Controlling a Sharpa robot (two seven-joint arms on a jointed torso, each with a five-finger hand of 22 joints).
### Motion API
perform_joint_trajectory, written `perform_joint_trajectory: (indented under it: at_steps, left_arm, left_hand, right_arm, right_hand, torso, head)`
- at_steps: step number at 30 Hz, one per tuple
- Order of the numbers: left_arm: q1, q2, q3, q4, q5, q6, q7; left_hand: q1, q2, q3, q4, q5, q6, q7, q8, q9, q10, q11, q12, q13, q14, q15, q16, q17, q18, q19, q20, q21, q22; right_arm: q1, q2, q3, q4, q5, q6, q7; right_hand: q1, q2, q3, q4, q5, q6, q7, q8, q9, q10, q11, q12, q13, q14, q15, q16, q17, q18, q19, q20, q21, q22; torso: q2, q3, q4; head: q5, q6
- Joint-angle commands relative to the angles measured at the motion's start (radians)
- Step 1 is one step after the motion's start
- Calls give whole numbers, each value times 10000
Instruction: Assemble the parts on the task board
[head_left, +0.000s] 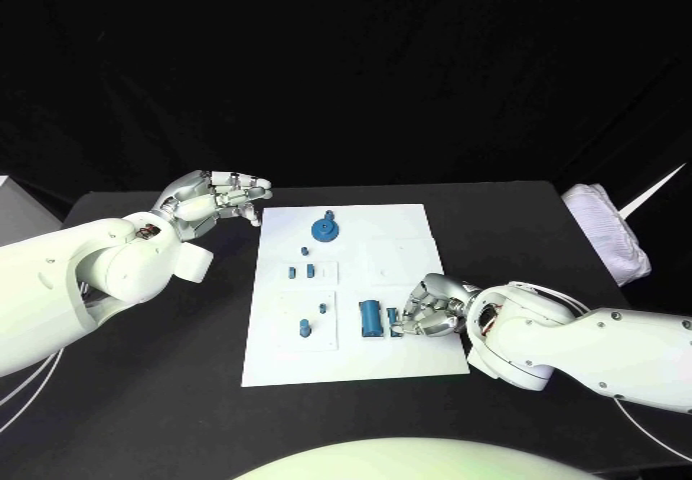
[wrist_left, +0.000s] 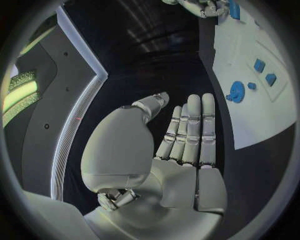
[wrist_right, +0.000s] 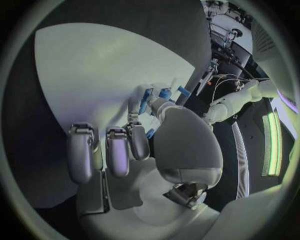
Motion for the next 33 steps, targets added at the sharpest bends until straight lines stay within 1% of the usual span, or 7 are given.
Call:
perform_joint_trajectory:
  at_steps: [1,6,11,17,19,25,33]
  left_arm:
    - [7,27,6,-3,-5,152,84]
    - [4,63,1,-76,-5,148,111]
    - [3,90,-3,-114,-5,149,125]
    - [2,99,-6,-124,-5,154,130]
    - [2,102,-6,-123,-4,156,130]
    - [2,109,-7,-108,-4,163,129]
    - [3,90,-7,-95,-4,159,122]
  left_hand:
    - [3,93,20,66,40,-4,-9,39,9,-93,3,35,-13,-85,-12,57,10,62,88,-10,-33,-8]
    - [3,93,20,66,40,-4,-9,39,9,-93,3,35,-13,-85,-12,57,10,62,88,-10,-33,-8]
    - [3,93,20,66,40,-4,-9,39,9,-93,3,35,-13,-85,-12,57,10,62,88,-10,-33,-8]
    - [3,93,20,66,40,-4,-9,39,9,-93,3,35,-13,-85,-12,57,10,62,88,-10,-33,-8]
    - [3,93,20,66,40,-4,-9,39,9,-93,3,35,-13,-85,-12,57,10,62,88,-10,-33,-8]
    - [3,93,20,66,40,-4,-9,39,9,-93,3,35,-13,-85,-12,57,10,62,88,-10,-33,-8]
    - [3,93,20,66,40,-4,-9,39,9,-93,3,35,-13,-85,-12,57,10,62,88,-10,-33,-8]
  right_arm:
    - [9,-77,11,108,61,-334,322]
    - [155,-177,52,261,229,-586,562]
    - [224,-132,63,390,207,-533,679]
    - [243,49,65,607,-246,-110,755]
    - [240,120,64,613,-434,22,732]
    - [196,340,59,505,-1050,229,508]
    - [167,524,58,355,-1593,-6,-20]
  right_hand:
    - [-155,-10,-99,142,-35,-17,16,-76,-20,324,-22,-98,1573,904,-33,6,1830,-118,725,-44,-124,2283]
    - [-259,-65,-214,242,-21,-61,40,-100,-30,281,1,-204,1529,891,-13,-23,1778,-99,699,-28,-232,2257]
    - [-45,-127,-232,123,29,-63,21,-91,-23,291,-11,-166,1551,893,-16,-19,1788,-105,707,-22,-197,2266]
    - [536,-283,-271,-230,-324,7,-24,-36,-2,339,-50,-36,1617,902,-47,-2,1822,-112,719,-39,-152,2277]
    - [716,-304,-318,-314,-614,48,-40,-14,-1,361,-64,20,1645,903,-58,-2,1824,-116,724,-47,-132,2283]
    - [899,-274,-339,-383,-714,117,-75,19,1,428,-92,196,1726,901,-76,-9,1811,-129,742,-59,-57,2301]
    - [928,-208,-348,-361,-695,190,-101,56,7,494,-116,366,1803,895,-97,-26,1778,-143,762,-74,25,2321]
  torso:
    - [-28,3,-13]
    - [-67,-4,-32]
    - [-78,-11,-10]
    - [-59,-13,-22]
    - [-66,-20,-33]
    - [-64,-20,-26]
    - [-57,-10,-7]
  head:
    - [-2,37]
    - [-26,95]
    - [-19,79]
    - [-17,66]
    - [-15,65]
    - [-7,51]
    - [4,45]
